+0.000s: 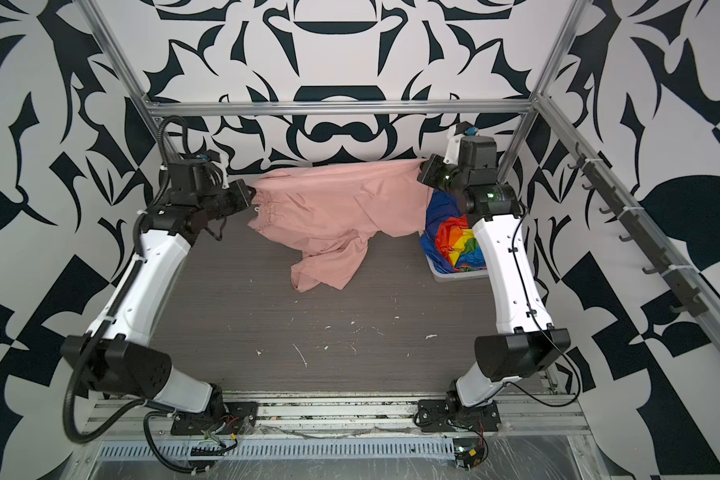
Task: Fold and stack the shorts
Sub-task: 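Lift the pink shorts with both grippers and stretch them apart in the air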
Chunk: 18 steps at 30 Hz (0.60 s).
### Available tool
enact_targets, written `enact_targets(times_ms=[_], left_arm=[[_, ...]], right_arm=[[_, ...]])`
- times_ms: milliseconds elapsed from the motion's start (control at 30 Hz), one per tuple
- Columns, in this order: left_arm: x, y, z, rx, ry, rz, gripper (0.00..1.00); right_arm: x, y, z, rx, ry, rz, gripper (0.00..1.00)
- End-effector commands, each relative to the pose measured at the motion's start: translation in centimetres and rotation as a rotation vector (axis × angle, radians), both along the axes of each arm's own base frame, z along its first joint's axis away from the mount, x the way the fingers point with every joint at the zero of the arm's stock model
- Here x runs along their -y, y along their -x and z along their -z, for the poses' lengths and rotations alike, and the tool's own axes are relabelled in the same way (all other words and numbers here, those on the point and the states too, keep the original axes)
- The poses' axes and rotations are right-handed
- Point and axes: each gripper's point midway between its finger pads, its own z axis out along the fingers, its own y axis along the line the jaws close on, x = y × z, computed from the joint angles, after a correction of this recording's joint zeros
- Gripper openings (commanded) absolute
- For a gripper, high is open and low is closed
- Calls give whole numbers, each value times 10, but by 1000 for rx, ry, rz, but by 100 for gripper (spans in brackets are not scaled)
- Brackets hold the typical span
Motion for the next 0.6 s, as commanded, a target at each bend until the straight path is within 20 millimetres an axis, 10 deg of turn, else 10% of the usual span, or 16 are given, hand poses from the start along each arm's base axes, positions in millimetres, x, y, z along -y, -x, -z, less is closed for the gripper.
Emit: enact_targets(times_ms=[0,167,300,433,567], left_arm=[[-14,51,-95,272,13,-24,0],[-16,136,-181,482,98,21,0],[-19,173,-220,560,136,32,0],[-23,158,-219,516,102,-2,0],[-36,94,-170,336,32,-87,0]], right_arm=[[2,76,-104,289,-3,-50,0],[5,144,-157,454,-5,-62,0],[10,158,-181,505,16,-47,0],[18,132,-184,464,33,-1,0],[41,60,-150,349,112,92,0]])
